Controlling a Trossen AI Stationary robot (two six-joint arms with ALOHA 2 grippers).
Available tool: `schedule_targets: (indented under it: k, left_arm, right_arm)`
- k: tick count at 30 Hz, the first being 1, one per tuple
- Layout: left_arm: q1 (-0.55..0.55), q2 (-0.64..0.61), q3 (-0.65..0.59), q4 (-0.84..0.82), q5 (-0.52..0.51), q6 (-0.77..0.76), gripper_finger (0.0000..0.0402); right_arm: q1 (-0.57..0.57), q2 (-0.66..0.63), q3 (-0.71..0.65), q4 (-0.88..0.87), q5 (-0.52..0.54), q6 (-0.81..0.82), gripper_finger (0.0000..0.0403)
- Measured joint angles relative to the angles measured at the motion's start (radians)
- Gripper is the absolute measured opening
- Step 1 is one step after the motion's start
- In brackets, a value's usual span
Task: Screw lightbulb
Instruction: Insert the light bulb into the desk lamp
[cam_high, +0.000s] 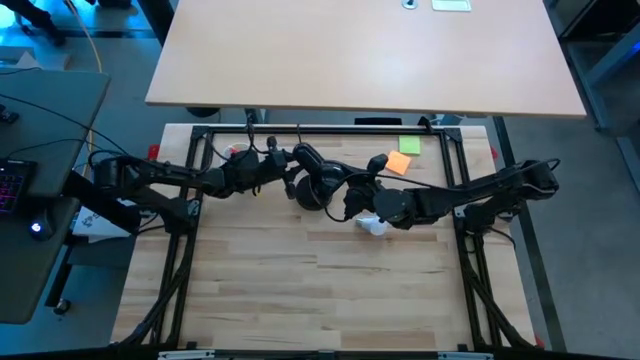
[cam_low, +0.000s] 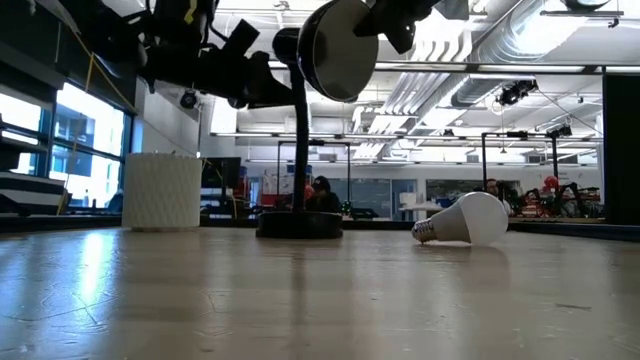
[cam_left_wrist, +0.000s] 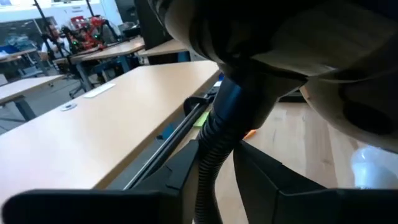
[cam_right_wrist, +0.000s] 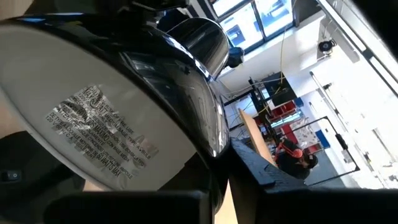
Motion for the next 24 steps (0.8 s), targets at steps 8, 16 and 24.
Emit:
schedule_targets:
  k: [8, 16, 24]
  left_arm:
    - [0.007, 0.132, 0.002, 0.188, 0.000, -0.006, 0.0016]
    - [0.023, 0.222, 0.004, 0.265, 0.020, -0.054, 0.0003]
    - [0.014, 0.276, 0.001, 0.250, 0.083, -0.113, 0.0000]
  right_arm:
    - [-0.026, 0.000, -0.001, 0.047, -0.065, -0.010, 0.0021]
    - [-0.084, -0.001, 0.002, 0.067, -0.250, 0.021, 0.0021]
    - [-0.136, -0.001, 0.002, 0.085, -0.435, 0.111, 0.0022]
